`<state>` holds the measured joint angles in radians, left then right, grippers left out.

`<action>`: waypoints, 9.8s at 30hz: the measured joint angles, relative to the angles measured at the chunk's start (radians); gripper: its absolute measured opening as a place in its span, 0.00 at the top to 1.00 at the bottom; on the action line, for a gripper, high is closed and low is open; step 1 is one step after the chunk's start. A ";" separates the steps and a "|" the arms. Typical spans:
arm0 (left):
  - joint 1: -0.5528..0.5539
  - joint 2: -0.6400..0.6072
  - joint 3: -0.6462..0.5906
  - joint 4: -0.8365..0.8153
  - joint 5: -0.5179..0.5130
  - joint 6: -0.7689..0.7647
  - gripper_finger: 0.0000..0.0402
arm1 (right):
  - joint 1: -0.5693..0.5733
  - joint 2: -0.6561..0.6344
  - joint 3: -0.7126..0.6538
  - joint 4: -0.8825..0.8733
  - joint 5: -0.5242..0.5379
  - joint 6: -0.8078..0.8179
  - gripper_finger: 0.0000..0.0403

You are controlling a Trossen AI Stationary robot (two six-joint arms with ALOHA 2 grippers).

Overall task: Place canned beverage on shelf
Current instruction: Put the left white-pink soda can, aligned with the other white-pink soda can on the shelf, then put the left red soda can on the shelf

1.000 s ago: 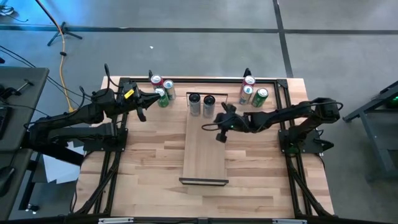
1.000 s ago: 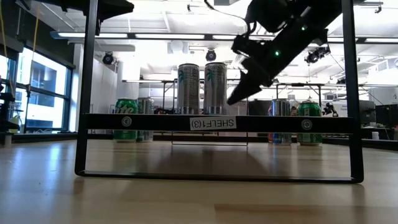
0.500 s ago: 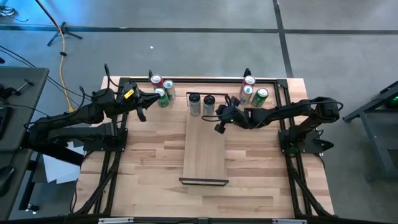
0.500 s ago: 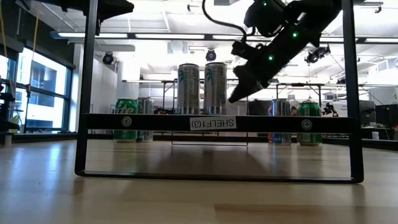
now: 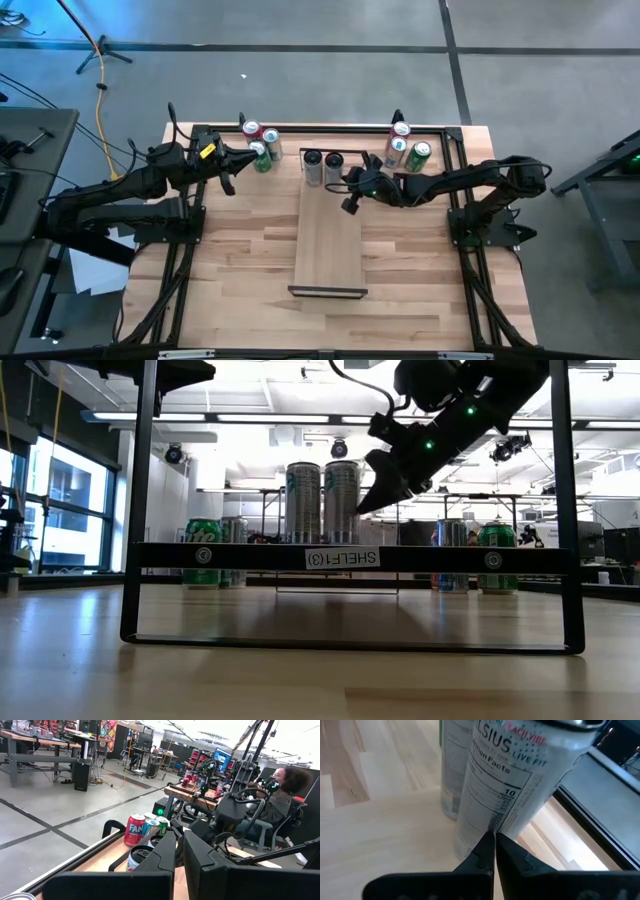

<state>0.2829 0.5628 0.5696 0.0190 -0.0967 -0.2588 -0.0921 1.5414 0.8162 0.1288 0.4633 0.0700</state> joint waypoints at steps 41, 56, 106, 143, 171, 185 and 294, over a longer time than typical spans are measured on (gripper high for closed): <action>0.000 0.000 0.000 0.000 0.000 0.000 1.00 | -0.019 0.000 0.000 0.056 -0.019 0.000 1.00; 0.000 0.000 0.000 0.000 0.000 0.000 1.00 | -0.018 0.000 0.000 0.061 -0.053 0.000 1.00; 0.000 0.000 0.000 0.005 0.059 0.035 1.00 | 0.005 -0.880 -0.333 0.360 -0.385 0.184 1.00; 0.000 0.000 0.000 0.009 0.055 0.053 1.00 | 0.005 -0.639 -0.082 0.397 -0.183 0.062 1.00; 0.433 0.499 0.490 -0.429 -0.165 0.051 0.46 | 0.005 -0.639 -0.082 0.314 -0.171 0.113 1.00; 0.652 0.908 0.934 -0.848 -0.072 -0.026 0.40 | 0.005 -0.639 -0.082 0.305 -0.171 0.118 1.00; 0.711 1.374 1.009 -1.171 0.063 -0.064 0.06 | 0.010 -0.637 -0.082 0.159 -0.186 0.330 1.00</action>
<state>0.9943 1.9369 1.5787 -1.1518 -0.0341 -0.3225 -0.0822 0.9043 0.7338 0.2878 0.2775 0.4000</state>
